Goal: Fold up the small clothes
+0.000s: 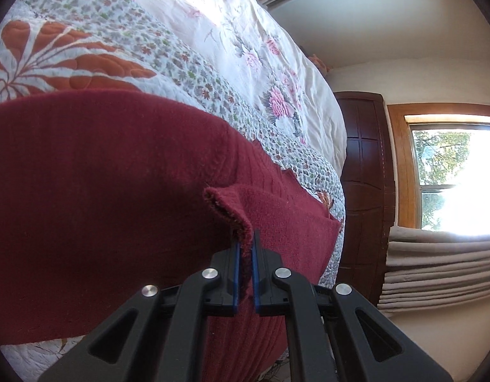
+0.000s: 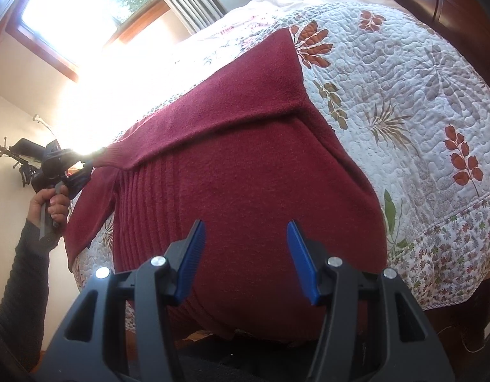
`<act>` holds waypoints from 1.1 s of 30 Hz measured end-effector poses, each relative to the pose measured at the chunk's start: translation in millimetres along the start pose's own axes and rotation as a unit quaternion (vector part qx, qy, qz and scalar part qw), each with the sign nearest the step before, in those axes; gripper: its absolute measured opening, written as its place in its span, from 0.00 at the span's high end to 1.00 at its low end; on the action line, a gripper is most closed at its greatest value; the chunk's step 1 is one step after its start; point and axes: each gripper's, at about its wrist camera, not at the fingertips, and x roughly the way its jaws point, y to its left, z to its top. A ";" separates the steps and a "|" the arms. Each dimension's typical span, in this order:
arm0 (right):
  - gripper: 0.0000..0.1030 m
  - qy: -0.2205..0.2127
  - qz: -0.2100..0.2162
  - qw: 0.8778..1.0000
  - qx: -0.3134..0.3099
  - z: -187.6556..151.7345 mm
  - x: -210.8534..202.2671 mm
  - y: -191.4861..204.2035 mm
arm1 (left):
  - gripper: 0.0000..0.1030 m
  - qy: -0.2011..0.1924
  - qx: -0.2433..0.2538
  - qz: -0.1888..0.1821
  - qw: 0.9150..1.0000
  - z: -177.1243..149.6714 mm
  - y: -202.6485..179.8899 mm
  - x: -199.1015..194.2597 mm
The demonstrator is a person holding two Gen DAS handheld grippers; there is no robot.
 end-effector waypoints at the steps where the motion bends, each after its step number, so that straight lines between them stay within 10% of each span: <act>1: 0.47 0.000 0.000 1.000 0.000 -0.1 0.0 -0.5 | 0.95 0.000 -0.002 0.002 1.000 -0.9 2.9 1.4; 7: 0.47 0.000 0.000 1.000 0.003 0.3 -0.1 -3.6 | 0.76 -0.048 -0.021 0.060 0.997 -1.7 13.4 -18.9; 10: 0.47 0.000 0.003 1.000 0.005 -0.4 0.9 -3.9 | 0.69 -0.069 -0.014 0.033 0.997 -10.2 -2.1 -26.1; 18: 0.47 -0.002 0.018 1.000 -0.020 0.1 -2.2 13.0 | 0.62 0.000 -0.011 0.041 0.999 -34.2 -3.5 50.4; 24: 0.45 -0.009 0.023 1.000 -0.015 4.2 -11.2 4.4 | 0.39 -0.089 -0.027 0.014 0.996 -55.6 5.3 -6.1; 28: 0.44 -0.006 0.033 0.999 -0.021 8.9 -6.3 5.1 | 0.18 -0.219 -0.089 -0.019 0.972 -107.3 48.9 -91.2; 33: 0.43 0.020 0.050 0.997 -0.050 14.2 10.3 23.1 | 0.07 -0.362 -0.178 0.016 0.915 -183.4 133.0 -192.1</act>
